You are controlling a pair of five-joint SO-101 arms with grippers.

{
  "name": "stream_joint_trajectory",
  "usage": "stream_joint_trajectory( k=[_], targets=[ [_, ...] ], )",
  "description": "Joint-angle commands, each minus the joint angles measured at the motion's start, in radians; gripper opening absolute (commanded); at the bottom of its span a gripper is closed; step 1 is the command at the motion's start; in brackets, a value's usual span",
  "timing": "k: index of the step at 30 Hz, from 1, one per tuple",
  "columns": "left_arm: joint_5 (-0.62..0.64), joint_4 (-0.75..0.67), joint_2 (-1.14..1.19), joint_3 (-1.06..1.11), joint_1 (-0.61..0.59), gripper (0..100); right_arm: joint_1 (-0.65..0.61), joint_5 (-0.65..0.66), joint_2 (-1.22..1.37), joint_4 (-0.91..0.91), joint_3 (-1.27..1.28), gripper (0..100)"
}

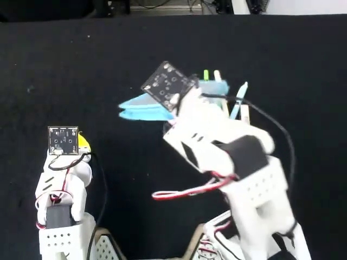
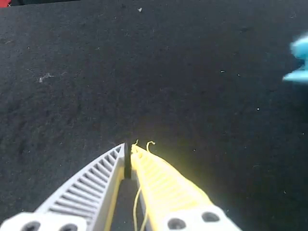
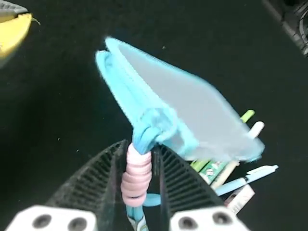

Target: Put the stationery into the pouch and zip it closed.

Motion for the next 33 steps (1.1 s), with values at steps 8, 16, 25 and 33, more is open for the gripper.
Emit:
stream_joint_trajectory(
  k=[8, 16, 25, 33],
  targets=[
    [-0.002, 0.002, -0.003, -0.039, -0.007, 3, 0.011, 0.003, 0.008, 0.034, -0.332, 1.1],
    [-0.002, 0.002, -0.003, -0.039, -0.008, 3, 0.009, 0.003, 0.004, -0.069, -0.423, 1.1],
    [-0.002, 0.002, -0.003, -0.039, -0.008, 3, 0.006, 0.002, 0.013, -0.176, -0.325, 1.1],
    [-0.002, 0.002, -0.003, -0.039, -0.007, 3, 0.005, 0.002, 0.013, -0.318, -0.240, 1.1]
  ],
)
